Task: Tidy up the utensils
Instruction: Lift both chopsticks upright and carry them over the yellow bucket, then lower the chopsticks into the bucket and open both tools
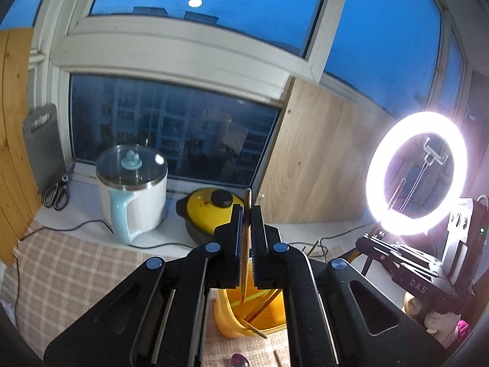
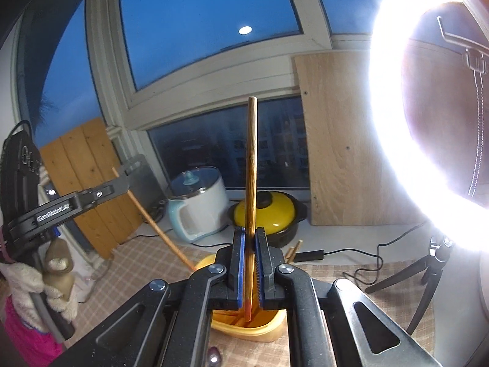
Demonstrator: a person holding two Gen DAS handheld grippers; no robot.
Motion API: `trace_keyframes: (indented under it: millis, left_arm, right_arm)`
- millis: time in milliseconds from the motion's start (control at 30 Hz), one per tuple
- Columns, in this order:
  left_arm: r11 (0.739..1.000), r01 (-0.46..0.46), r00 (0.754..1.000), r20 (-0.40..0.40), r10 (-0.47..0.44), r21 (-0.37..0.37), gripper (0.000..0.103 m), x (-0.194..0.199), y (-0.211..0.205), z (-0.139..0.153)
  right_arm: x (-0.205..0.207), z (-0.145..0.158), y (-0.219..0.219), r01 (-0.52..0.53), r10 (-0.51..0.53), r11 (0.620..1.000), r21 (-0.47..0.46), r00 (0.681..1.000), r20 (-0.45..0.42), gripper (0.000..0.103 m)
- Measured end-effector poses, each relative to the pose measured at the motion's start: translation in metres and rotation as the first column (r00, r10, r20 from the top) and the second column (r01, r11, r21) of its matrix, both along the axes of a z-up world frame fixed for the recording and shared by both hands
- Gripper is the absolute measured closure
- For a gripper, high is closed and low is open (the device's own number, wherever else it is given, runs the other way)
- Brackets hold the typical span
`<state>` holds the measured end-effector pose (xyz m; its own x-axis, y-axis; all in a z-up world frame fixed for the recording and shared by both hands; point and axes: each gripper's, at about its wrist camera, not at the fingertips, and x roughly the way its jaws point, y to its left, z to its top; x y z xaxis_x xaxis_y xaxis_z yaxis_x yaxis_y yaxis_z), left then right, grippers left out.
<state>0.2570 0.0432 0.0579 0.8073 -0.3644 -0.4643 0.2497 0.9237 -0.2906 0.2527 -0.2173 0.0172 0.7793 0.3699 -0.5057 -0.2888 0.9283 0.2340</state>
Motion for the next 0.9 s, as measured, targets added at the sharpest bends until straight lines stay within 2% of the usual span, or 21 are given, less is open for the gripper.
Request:
trace_keyframes:
  millis: [233,433,900]
  left_arm:
    - [1.000,0.003,0.998,-0.061,-0.002,0.001,0.101,0.011,-0.004,-0.027]
    - [1.000,0.010,0.995,-0.096,-0.010,0.003,0.101,0.016,-0.009,-0.041]
    - [0.999,0.025,0.996,-0.092,-0.021,0.048,0.101,0.012,-0.020,-0.049]
  right_arm:
    - [0.016,-0.028,0.002,-0.006,0.010,0.999,0.045,0.997,-0.081,0.099]
    - [0.021,-0.041,0.010,-0.017,0.022,0.999,0.048,0.993,-0.115,0.099]
    - [0.019,-0.056,0.021,-0.066,0.072,0.997,0.043,0.986,-0.150,0.098]
